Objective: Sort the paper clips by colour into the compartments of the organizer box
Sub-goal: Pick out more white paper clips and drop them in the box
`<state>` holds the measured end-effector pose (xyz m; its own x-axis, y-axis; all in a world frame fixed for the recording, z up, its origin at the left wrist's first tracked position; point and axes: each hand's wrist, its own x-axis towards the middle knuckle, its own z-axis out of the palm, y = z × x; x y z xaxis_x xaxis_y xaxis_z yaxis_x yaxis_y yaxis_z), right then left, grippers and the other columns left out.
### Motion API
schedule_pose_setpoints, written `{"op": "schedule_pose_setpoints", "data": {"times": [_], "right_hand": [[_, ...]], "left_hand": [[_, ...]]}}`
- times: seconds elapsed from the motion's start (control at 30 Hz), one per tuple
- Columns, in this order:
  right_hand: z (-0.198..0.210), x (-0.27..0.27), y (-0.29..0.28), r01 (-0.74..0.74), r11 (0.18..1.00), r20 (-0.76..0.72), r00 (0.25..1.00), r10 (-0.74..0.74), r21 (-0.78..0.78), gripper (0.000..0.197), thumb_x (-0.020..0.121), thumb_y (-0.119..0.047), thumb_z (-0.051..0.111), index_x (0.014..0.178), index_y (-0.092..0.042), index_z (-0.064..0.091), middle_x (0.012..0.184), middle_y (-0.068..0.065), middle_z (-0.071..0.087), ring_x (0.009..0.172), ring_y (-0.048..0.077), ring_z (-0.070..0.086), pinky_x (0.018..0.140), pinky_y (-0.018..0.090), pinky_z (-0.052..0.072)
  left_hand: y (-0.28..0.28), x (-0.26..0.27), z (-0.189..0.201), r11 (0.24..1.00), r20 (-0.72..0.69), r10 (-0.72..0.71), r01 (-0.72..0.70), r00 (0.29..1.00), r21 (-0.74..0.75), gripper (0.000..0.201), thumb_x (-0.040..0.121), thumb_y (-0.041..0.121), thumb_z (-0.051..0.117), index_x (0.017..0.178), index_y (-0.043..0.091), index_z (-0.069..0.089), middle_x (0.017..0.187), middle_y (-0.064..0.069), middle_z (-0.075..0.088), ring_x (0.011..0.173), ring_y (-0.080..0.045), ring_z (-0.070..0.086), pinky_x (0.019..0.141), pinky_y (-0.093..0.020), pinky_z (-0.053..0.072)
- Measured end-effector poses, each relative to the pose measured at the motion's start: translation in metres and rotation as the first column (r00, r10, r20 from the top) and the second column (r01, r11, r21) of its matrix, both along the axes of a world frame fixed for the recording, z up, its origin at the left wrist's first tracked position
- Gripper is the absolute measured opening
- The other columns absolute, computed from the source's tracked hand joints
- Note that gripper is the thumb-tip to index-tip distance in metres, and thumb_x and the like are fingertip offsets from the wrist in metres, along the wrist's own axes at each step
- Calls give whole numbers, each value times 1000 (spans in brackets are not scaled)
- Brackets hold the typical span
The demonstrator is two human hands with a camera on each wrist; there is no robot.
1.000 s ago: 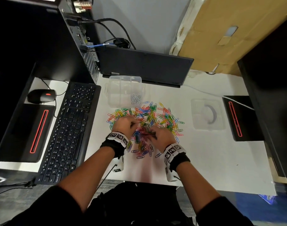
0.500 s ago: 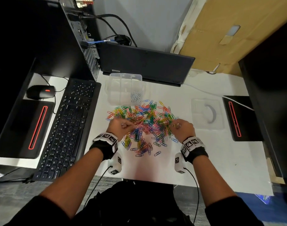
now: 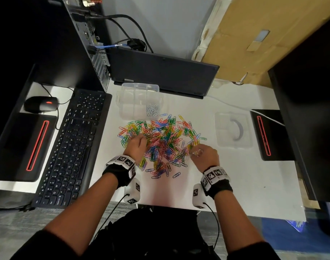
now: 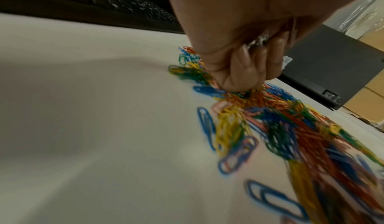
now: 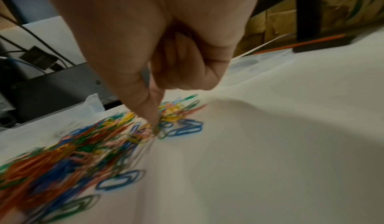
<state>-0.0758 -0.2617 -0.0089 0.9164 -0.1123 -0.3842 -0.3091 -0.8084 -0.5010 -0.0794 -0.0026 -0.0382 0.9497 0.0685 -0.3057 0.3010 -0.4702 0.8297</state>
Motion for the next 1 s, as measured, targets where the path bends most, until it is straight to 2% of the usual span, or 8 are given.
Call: {"op": "schedule_pose_setpoints", "data": {"times": [0.07, 0.2, 0.3, 0.4, 0.53, 0.73, 0.87, 1.0], "right_hand": [[2, -4, -10, 39, 999, -90, 995, -42, -33, 4, 79, -27, 75, 78, -27, 72, 88, -5, 70, 79, 17, 64, 72, 22, 48], [-4, -11, -5, 97, 995, -181, 978, -99, -21, 19, 72, -45, 82, 72, -30, 71, 81, -10, 66, 78, 12, 62, 75, 22, 49], [-5, -13, 8, 134, 991, -157, 978, -136, -28, 17, 73, -44, 81, 72, -30, 71, 82, -8, 70, 75, 12, 61, 71, 21, 48], [-2, -12, 20, 130, 991, -124, 983, -132, -25, 11, 78, -37, 77, 81, -26, 77, 87, -5, 72, 78, 15, 63, 71, 20, 47], [-1, -6, 25, 90, 995, -168, 981, -95, -32, 15, 83, -36, 72, 93, -27, 79, 97, -2, 74, 92, 19, 67, 73, 21, 47], [-6, -2, 20, -72, 997, -219, 974, 62, -38, 29, 88, -39, 65, 62, -25, 64, 68, -3, 60, 72, 22, 57, 59, 22, 40], [-12, -1, 1, -53, 991, -192, 978, 76, 125, 23, 87, -40, 69, 81, -18, 75, 77, 2, 66, 74, 20, 59, 67, 28, 46], [-14, 1, -12, 121, 935, -333, 943, -4, 333, 21, 94, -29, 63, 85, -10, 66, 60, 0, 47, 48, 13, 39, 45, 23, 33]], "left_hand": [[-7, -1, -1, 998, 40, -63, 63, 997, -6, 33, 104, 28, 38, 89, 5, 56, 70, -9, 52, 65, -26, 47, 63, -29, 34], [-23, -3, -4, 989, 96, -146, 143, 985, 39, 20, 101, 23, 47, 84, 13, 46, 59, 5, 40, 51, -9, 36, 51, -26, 30], [-32, -3, -5, 986, 94, -164, 163, 982, 17, 5, 99, 13, 47, 97, 10, 50, 56, 5, 41, 46, -7, 35, 46, -19, 27], [-38, 0, -6, 986, 77, -166, 166, 983, 3, 25, 99, 7, 40, 119, 16, 51, 55, 3, 44, 43, -10, 36, 45, -23, 29], [-43, 3, -4, 990, 68, -138, 139, 988, -20, 28, 101, 7, 36, 112, 19, 58, 54, -4, 46, 40, -11, 32, 45, -23, 29], [-57, -1, 5, 974, 47, -206, 201, 977, 107, 20, 95, 13, 52, 94, 24, 69, 60, 6, 58, 47, -9, 45, 46, -18, 36], [-67, -2, 6, 944, 29, -264, 252, 964, 215, 11, 84, 20, 64, 89, 25, 73, 83, 9, 70, 68, -5, 58, 63, -17, 48], [-81, 2, 13, 911, -47, -248, 249, 968, 328, 14, 85, 33, 65, 94, 28, 74, 92, 9, 71, 82, -11, 64, 65, -20, 47]]}}
